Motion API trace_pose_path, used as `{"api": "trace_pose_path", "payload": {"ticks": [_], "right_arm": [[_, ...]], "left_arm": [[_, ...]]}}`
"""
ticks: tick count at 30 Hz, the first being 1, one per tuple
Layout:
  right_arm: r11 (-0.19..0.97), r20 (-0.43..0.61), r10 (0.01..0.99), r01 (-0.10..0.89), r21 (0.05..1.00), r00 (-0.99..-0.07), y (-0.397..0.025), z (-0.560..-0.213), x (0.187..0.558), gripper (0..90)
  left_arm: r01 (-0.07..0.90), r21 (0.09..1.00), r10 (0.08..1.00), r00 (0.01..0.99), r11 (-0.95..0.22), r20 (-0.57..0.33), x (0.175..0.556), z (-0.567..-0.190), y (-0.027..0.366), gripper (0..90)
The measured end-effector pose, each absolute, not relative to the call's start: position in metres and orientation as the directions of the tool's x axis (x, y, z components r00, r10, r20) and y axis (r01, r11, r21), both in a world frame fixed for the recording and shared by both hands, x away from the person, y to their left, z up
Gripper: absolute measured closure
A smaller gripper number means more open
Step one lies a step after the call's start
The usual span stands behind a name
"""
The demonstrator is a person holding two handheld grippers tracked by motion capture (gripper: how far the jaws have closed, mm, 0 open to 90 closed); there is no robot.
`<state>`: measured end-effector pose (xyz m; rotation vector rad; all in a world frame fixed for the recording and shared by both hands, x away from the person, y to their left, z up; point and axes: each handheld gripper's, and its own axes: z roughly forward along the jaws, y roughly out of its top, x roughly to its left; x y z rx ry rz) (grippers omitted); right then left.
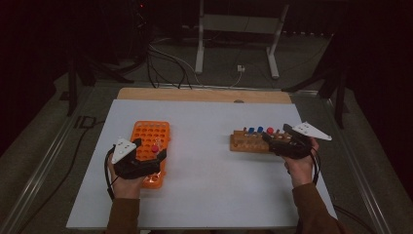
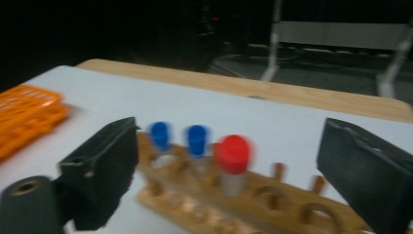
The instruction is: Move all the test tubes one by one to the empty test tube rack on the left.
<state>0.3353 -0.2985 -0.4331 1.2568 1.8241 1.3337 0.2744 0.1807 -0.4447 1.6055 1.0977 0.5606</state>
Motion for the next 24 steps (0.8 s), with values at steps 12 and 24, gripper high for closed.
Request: {"api": "trace_pose_path", "payload": {"ticks": [12, 24], "right_arm": [[0.107, 0.085, 0.908, 0.422, 0.900, -0.411, -0.306, -0.451, 0.355, 49.8], [0.206, 0.004, 0.902, 0.439, 0.875, -0.432, -0.285, -0.465, 0.362, 72.9]], "left_arm": [[0.377, 0.926, 0.854, 0.480, 0.005, -0.200, 0.275, -0.444, 0.177, 1.1], [0.382, 0.924, 0.855, 0.473, 0.018, -0.212, 0.275, -0.444, 0.178, 1.1]]}}
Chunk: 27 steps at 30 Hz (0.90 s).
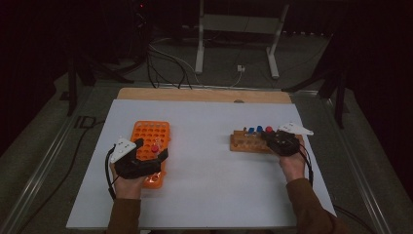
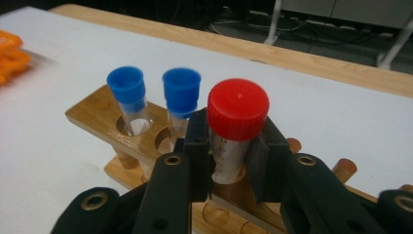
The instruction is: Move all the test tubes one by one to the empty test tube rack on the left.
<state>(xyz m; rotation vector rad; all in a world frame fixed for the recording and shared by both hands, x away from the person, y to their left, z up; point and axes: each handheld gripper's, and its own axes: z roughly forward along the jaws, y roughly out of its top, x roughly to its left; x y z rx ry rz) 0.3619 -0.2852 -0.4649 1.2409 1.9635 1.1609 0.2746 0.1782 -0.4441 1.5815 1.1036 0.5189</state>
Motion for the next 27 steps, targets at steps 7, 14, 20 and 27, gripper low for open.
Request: {"api": "trace_pose_path", "payload": {"ticks": [7, 14, 20, 27], "right_arm": [[0.253, -0.046, 0.899, 0.432, 0.866, -0.436, -0.279, -0.463, 0.361, 73.9], [0.227, -0.021, 0.902, 0.434, 0.872, -0.431, -0.283, -0.459, 0.359, 74.0], [0.204, -0.002, 0.903, 0.427, 0.881, -0.429, -0.286, -0.453, 0.357, 74.0], [0.168, 0.026, 0.905, 0.414, 0.895, -0.425, -0.291, -0.443, 0.354, 74.0]], "left_arm": [[0.384, 0.923, 0.855, 0.473, 0.016, -0.212, 0.275, -0.444, 0.177, 1.1], [0.388, 0.921, 0.853, 0.476, 0.017, -0.216, 0.275, -0.445, 0.177, 1.1], [0.383, 0.923, 0.845, 0.485, 0.027, -0.226, 0.275, -0.444, 0.176, 1.0], [0.377, 0.926, 0.843, 0.489, 0.030, -0.226, 0.275, -0.444, 0.177, 0.7]]}}
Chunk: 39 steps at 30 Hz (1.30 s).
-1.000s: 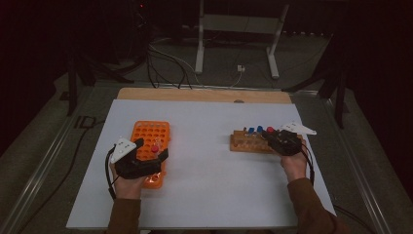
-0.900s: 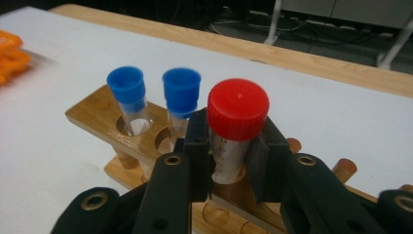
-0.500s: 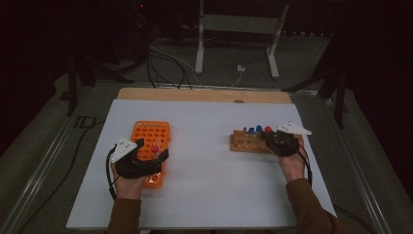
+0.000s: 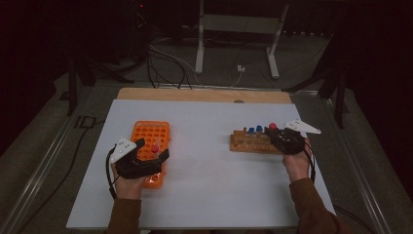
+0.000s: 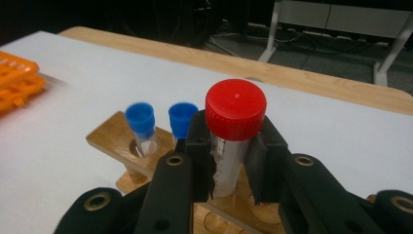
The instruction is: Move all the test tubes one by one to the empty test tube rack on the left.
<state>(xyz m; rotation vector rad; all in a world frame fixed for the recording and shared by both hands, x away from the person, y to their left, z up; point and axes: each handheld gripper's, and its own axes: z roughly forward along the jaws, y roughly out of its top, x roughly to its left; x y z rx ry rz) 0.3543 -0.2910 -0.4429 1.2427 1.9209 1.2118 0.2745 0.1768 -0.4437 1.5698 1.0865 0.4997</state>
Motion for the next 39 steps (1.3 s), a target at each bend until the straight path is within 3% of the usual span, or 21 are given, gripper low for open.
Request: {"api": "trace_pose_path", "payload": {"ticks": [18, 39], "right_arm": [[0.158, 0.014, 0.894, 0.344, 0.926, -0.449, -0.292, -0.406, 0.340, 73.9], [0.202, 0.004, 0.845, 0.325, 0.924, -0.535, -0.270, -0.402, 0.321, 73.7]], "left_arm": [[0.365, 0.930, 0.845, 0.489, 0.026, -0.216, 0.273, -0.442, 0.175, 0.6], [0.351, 0.936, 0.835, 0.504, 0.033, -0.218, 0.271, -0.437, 0.170, 0.6]]}}
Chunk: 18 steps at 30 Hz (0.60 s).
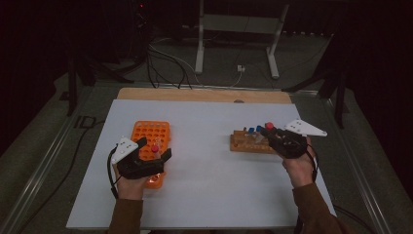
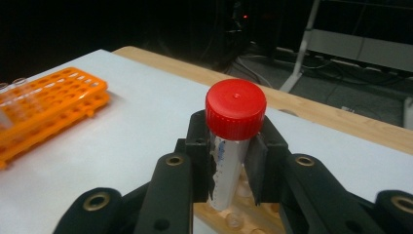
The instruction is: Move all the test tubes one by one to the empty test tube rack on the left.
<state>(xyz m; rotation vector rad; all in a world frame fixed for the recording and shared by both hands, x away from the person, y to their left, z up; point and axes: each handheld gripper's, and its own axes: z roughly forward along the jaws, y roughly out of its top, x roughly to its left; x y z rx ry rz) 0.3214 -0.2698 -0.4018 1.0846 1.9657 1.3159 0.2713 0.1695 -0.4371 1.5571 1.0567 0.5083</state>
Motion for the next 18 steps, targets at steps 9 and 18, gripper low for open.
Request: {"api": "trace_pose_path", "payload": {"ticks": [9, 18], "right_arm": [[0.231, 0.004, 0.815, 0.331, 0.915, -0.579, -0.253, -0.406, 0.316, 73.7], [0.246, 0.022, 0.786, 0.346, 0.905, -0.618, -0.240, -0.411, 0.313, 73.6]], "left_arm": [[0.338, 0.941, 0.830, 0.517, 0.025, -0.208, 0.270, -0.434, 0.166, 0.6], [0.318, 0.948, 0.818, 0.543, 0.008, -0.189, 0.267, -0.429, 0.158, 0.6]]}}
